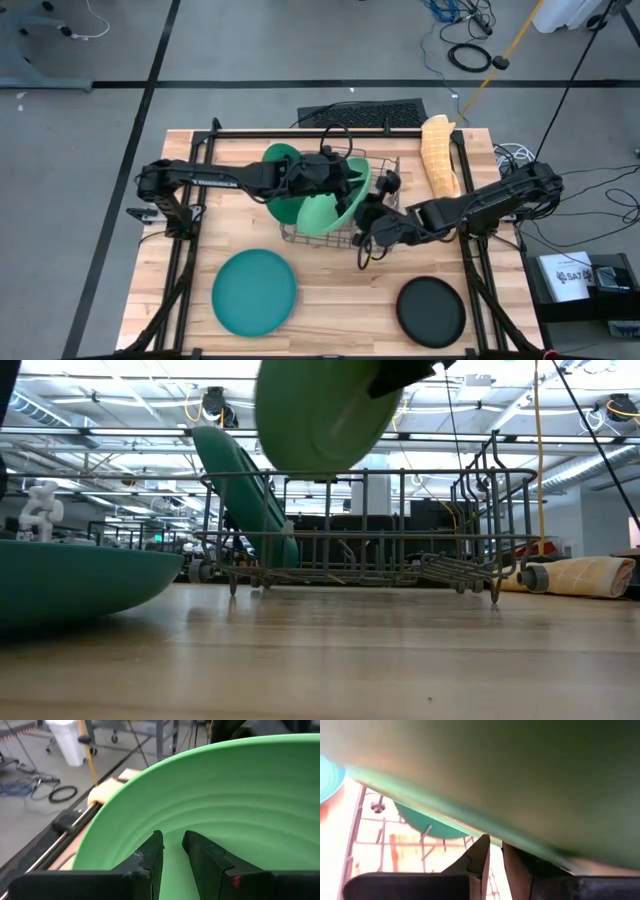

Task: Sort dishes
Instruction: Put the light green plate into the dish rack

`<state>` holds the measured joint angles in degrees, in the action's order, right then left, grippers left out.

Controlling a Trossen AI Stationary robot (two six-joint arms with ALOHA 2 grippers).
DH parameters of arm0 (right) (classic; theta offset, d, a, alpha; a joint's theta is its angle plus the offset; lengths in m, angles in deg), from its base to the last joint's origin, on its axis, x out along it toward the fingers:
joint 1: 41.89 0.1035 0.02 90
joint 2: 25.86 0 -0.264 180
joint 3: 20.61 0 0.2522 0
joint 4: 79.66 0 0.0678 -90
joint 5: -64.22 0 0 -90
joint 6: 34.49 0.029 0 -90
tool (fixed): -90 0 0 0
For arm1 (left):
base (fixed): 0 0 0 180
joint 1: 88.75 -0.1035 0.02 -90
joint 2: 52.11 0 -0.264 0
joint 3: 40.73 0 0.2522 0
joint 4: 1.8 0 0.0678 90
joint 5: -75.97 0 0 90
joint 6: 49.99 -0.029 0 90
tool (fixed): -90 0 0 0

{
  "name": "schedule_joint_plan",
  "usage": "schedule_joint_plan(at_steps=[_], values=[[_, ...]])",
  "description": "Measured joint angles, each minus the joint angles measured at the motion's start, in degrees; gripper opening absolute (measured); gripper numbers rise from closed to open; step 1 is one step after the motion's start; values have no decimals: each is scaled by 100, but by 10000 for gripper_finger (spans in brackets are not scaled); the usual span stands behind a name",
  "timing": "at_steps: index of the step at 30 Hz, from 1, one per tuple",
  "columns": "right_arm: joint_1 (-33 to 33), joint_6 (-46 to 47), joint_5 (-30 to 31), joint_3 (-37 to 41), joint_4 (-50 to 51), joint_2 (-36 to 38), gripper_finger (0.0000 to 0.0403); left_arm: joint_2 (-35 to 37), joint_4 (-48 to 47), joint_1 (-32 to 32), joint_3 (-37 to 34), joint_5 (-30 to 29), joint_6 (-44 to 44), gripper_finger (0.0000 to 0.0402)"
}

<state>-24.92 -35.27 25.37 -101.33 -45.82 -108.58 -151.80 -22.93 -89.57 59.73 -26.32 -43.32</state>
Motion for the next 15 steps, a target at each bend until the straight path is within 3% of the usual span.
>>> schedule_joint_plan(at_steps=[6, 15], values=[[114, 716, -46, 0, 718, 418, 50, -260, 932, 9, 9, 179, 76, 94], [95, 921, 9, 0, 942, 447, 50, -405, 1267, 12, 4, 158, 552, 94]])
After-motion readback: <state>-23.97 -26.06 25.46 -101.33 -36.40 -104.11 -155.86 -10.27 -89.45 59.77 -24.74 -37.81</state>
